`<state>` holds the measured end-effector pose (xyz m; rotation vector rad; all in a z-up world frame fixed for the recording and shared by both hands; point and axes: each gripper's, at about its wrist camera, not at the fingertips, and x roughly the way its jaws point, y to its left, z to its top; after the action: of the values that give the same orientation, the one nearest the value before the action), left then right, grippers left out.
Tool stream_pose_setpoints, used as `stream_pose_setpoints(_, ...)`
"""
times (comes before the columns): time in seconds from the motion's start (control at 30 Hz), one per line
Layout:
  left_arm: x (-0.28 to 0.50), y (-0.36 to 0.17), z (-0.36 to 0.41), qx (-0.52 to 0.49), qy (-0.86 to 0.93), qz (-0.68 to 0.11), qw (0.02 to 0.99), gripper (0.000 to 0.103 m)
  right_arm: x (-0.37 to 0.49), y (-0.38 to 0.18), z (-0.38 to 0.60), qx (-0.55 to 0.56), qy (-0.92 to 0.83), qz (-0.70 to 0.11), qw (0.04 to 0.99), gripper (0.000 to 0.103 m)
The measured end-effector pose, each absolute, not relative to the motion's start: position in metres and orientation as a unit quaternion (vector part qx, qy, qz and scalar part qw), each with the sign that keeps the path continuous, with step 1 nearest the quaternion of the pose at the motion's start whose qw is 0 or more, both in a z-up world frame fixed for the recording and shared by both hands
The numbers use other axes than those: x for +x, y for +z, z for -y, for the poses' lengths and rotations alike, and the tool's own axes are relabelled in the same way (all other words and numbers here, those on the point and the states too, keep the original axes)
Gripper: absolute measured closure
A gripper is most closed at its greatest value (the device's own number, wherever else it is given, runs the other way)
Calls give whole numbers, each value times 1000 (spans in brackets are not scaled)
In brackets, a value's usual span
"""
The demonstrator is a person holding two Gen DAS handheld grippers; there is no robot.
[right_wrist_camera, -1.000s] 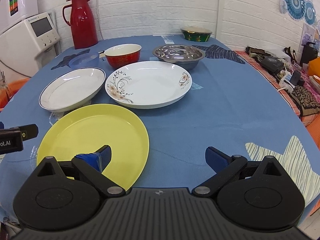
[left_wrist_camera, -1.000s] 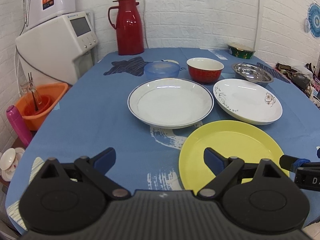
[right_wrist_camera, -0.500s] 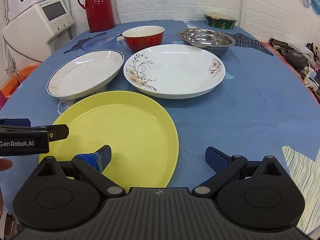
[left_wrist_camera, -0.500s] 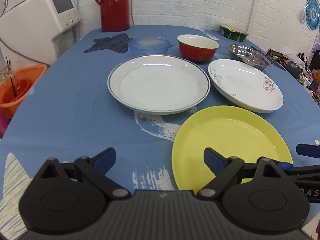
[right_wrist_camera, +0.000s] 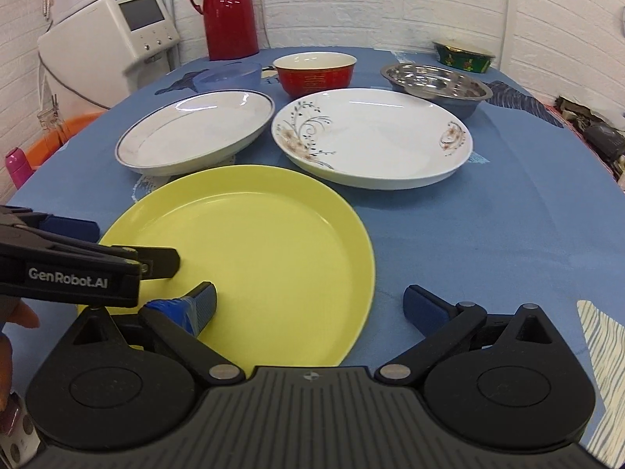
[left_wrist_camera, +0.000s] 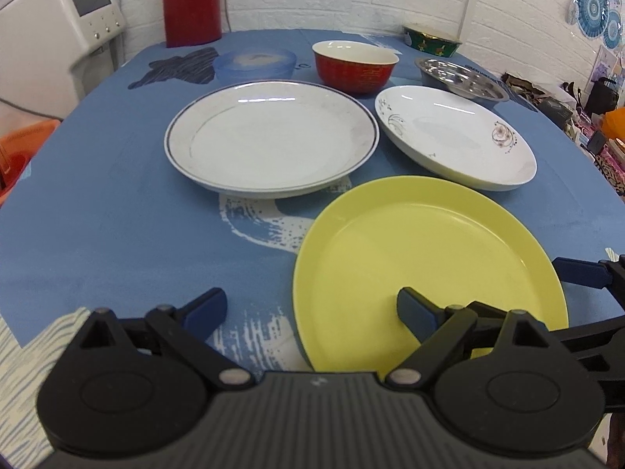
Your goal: Organize plates and bowls
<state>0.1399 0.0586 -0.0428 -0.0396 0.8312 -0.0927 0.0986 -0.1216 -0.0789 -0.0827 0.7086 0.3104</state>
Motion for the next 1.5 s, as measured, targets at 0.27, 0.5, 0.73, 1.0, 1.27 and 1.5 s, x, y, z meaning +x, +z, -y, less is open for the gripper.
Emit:
stream_pose_setpoints(0.27,127,-38,-58,-19,-68,-382,922,69,84,-78,106,-51,178,-322,929,22)
stream_pose_setpoints(0.5,100,-25,-99,-41,-26,-379,924,71,68,-70,63,-62,228,-305,923,22)
stream_pose_setpoints(0.73,90,-33,-147,-62,17,-396,916,71,74,-78,23,-80,261,-314,909,21)
stream_pose_setpoints(1.0,105,-35,-151,-39,35,-384,922,71,77,-79,16,-87,267,-320,905,20)
stream_pose_setpoints(1.27,100,-31,-157,-68,12,-365,928,27,78,-62,40,-43,263,-302,915,21)
stream_pose_setpoints(1.5,117,-3,-176,-80,19,-329,941,22,113,-33,70,-21,239,-272,932,20)
